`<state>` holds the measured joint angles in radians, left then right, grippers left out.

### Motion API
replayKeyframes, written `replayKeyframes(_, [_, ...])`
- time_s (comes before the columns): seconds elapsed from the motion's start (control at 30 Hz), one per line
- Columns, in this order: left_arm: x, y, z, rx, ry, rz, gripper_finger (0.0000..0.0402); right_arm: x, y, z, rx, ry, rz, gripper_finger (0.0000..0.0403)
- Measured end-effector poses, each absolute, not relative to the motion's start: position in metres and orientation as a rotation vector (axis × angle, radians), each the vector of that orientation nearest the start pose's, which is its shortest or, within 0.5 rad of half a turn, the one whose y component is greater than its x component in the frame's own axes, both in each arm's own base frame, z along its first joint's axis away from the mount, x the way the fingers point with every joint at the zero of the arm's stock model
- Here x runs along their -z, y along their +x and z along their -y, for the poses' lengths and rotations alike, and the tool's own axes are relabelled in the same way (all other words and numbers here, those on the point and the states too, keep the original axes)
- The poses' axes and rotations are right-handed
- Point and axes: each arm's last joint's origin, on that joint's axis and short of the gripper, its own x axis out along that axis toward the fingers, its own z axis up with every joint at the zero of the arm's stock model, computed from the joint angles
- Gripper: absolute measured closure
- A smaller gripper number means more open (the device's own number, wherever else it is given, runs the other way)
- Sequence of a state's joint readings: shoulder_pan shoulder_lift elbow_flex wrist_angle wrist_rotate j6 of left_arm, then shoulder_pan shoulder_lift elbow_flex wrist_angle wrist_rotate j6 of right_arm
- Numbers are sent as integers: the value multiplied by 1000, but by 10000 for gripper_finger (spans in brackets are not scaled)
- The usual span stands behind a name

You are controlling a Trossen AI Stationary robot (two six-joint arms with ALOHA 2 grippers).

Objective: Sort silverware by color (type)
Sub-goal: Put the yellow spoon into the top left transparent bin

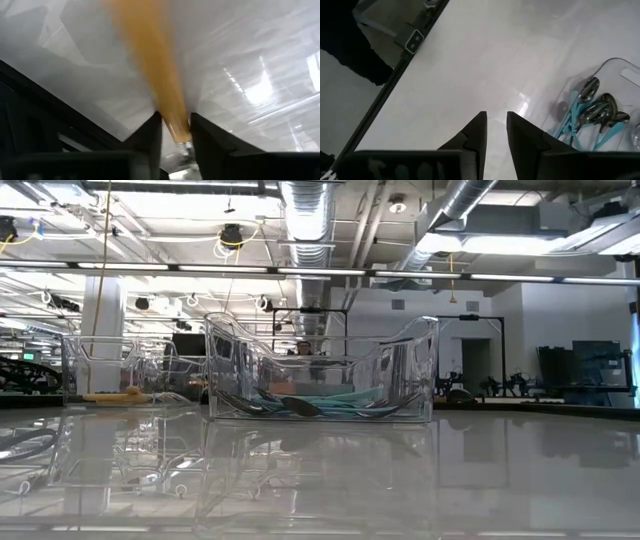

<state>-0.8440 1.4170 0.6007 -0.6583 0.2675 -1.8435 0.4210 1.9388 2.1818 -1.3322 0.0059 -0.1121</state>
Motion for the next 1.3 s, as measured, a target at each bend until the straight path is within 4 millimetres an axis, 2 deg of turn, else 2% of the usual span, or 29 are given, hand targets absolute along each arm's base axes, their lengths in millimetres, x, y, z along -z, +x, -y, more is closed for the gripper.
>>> replayKeyframes(0.13, [-134,129,156,-664,-916,-1645,371,-381,349,-157,-430,-327,-1053,306])
replayKeyframes(0.33, [-146,141,156,-604,-882,-1533,375,-381,349,-156,-414,-306,-1072,306])
replayKeyframes(0.53, [-181,160,142,-600,-825,-1383,367,-379,345,-156,-401,-295,-1120,306])
replayKeyframes(0.7, [-224,169,120,-626,-722,-1332,374,-378,344,-156,-400,-295,-1130,306])
replayKeyframes(0.83, [-267,168,89,-735,-599,-1285,373,-377,341,-154,-400,-308,-1167,306])
replayKeyframes(1.0, [-306,166,33,-854,-524,-1191,376,-378,342,-147,-431,-366,-1161,306])
replayKeyframes(1.17, [-327,161,-33,-948,-536,-1128,376,-392,339,-123,-414,-374,-1115,306])
replayKeyframes(1.3, [-333,156,-88,-1007,-544,-1091,376,-411,329,-99,-383,-366,-1061,306])
